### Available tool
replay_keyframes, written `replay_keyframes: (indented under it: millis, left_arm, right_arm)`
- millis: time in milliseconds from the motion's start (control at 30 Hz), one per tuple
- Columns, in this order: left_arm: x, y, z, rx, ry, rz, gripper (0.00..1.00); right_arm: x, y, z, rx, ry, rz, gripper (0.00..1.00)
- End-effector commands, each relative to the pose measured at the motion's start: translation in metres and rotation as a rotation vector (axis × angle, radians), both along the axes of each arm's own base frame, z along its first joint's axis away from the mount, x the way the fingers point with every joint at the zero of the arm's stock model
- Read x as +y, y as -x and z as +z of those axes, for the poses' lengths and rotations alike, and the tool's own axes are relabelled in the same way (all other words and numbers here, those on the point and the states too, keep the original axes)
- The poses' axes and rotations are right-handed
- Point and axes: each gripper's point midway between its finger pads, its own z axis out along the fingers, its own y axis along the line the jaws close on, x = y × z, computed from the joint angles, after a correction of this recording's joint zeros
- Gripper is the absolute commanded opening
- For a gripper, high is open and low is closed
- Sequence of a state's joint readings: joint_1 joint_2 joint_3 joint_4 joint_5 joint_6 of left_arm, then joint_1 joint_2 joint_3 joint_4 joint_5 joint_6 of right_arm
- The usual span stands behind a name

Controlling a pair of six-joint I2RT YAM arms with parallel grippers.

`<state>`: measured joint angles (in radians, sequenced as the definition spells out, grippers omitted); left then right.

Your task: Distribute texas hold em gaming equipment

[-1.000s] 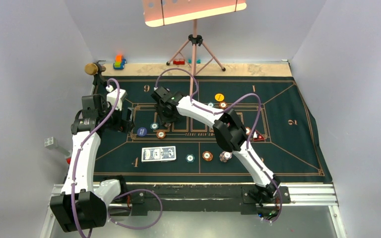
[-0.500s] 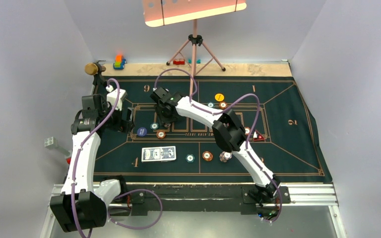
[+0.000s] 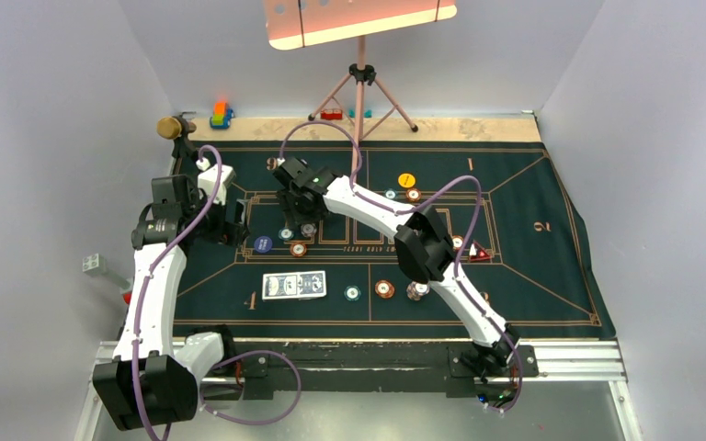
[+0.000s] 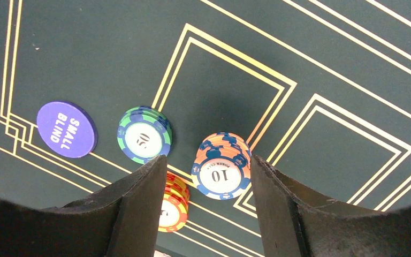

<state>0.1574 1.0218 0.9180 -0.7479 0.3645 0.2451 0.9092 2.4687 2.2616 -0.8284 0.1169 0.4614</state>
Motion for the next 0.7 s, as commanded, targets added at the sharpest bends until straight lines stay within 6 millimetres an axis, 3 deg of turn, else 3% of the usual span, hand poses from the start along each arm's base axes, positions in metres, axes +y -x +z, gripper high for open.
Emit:
replay_keyframes:
  millis: [0,167,367,600,667]
  left_arm:
    - [0.000,-0.003,0.007,-0.041,0.010,0.002,1.00]
    - [0.001,-0.004,0.008,-0.043,0.008,0.002,1.00]
    - [0.000,-0.003,0.008,-0.047,0.010,-0.001,1.00]
    - [0.000,-0.003,0.008,-0.045,0.009,-0.003,1.00]
    - [0.000,-0.003,0.007,-0.044,0.010,-0.005,1.00]
  right_arm:
    - [-0.005,-0.010,0.048,-0.090,-0.014,0.000,0.62]
    - [-0.038,-0.010,0.090,-0.157,0.007,-0.049,0.62]
    - [-0.117,0.016,0.116,-0.175,0.051,-0.165,0.70]
    - [-0.212,0.079,0.084,-0.090,0.126,-0.301,0.85]
    - [-0.228,0.095,0.079,-0.072,0.125,-0.327,0.87]
